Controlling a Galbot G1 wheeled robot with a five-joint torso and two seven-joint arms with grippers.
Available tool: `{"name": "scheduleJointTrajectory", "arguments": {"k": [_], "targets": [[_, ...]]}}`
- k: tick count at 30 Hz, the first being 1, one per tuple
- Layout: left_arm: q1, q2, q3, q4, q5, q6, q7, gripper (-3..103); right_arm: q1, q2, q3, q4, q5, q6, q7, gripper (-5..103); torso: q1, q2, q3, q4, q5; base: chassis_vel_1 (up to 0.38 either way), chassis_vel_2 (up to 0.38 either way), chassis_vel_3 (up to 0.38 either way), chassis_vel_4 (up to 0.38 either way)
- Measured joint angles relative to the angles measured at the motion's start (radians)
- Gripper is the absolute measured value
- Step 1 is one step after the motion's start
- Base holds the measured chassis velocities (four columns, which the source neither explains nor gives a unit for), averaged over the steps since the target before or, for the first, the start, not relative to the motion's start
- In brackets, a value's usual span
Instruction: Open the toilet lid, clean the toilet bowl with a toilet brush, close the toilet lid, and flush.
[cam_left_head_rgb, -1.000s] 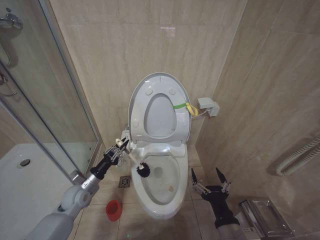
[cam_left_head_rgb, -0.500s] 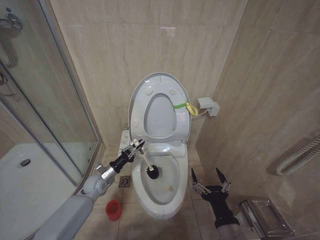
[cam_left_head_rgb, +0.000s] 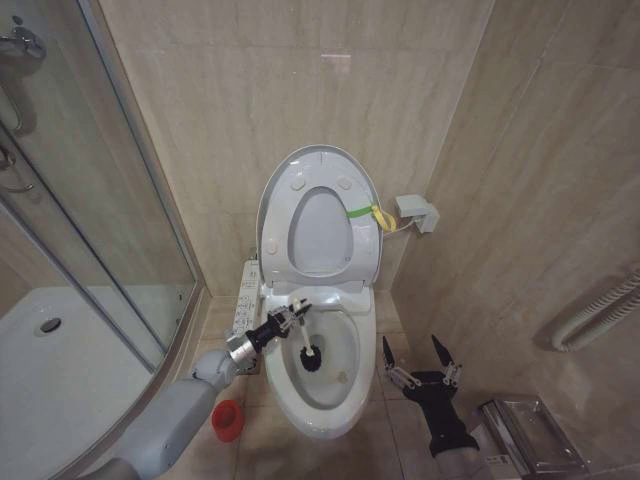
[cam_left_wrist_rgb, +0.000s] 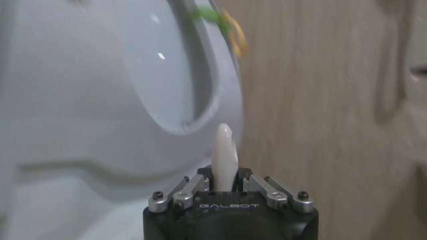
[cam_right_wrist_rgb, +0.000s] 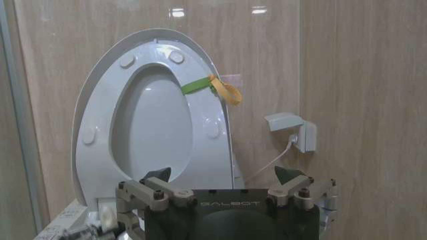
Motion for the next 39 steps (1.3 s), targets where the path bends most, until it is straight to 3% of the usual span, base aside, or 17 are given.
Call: {"name": "scheduleJointTrajectory", "arguments": {"k": [4,11,17,21,28,34,39], "targets": [[-0.041,-0.032,0.057,0.08,0.053,-0.019,0.029,22,0.0,0.0,0.0,0.0,0.0,0.0,0.0,100,0.0,0.0,0.0,0.0001,0.0001,0.0,0.0,0.0,0.0],[-0.064,-0.087,0.063,0.159,0.129,-0.054,0.056,22,0.0,0.0,0.0,0.0,0.0,0.0,0.0,100,0.0,0.0,0.0,0.0002,0.0001,0.0,0.0,0.0,0.0],[-0.061,-0.092,0.035,0.088,0.115,-0.032,0.041,22,0.0,0.0,0.0,0.0,0.0,0.0,0.0,100,0.0,0.0,0.0,0.0002,0.0001,0.0,0.0,0.0,0.0],[-0.07,-0.099,0.016,-0.001,0.061,0.002,0.017,22,0.0,0.0,0.0,0.0,0.0,0.0,0.0,100,0.0,0.0,0.0,-0.0001,0.0002,0.0,0.0,0.0,0.0],[-0.041,-0.121,0.009,-0.048,-0.033,0.045,-0.028,22,0.0,0.0,0.0,0.0,0.0,0.0,0.0,100,0.0,0.0,0.0,-0.0001,0.0,0.0,0.0,0.0,0.0],[0.019,-0.156,-0.005,-0.045,-0.034,0.051,-0.032,22,0.0,0.0,0.0,0.0,0.0,0.0,0.0,100,0.0,0.0,0.0,0.0002,0.0001,0.0,0.0,0.0,0.0],[0.043,-0.192,-0.028,0.027,0.022,0.03,-0.016,22,0.0,0.0,0.0,0.0,0.0,0.0,0.0,100,0.0,0.0,0.0,0.0003,0.0,0.0,0.0,0.0,0.0]]}}
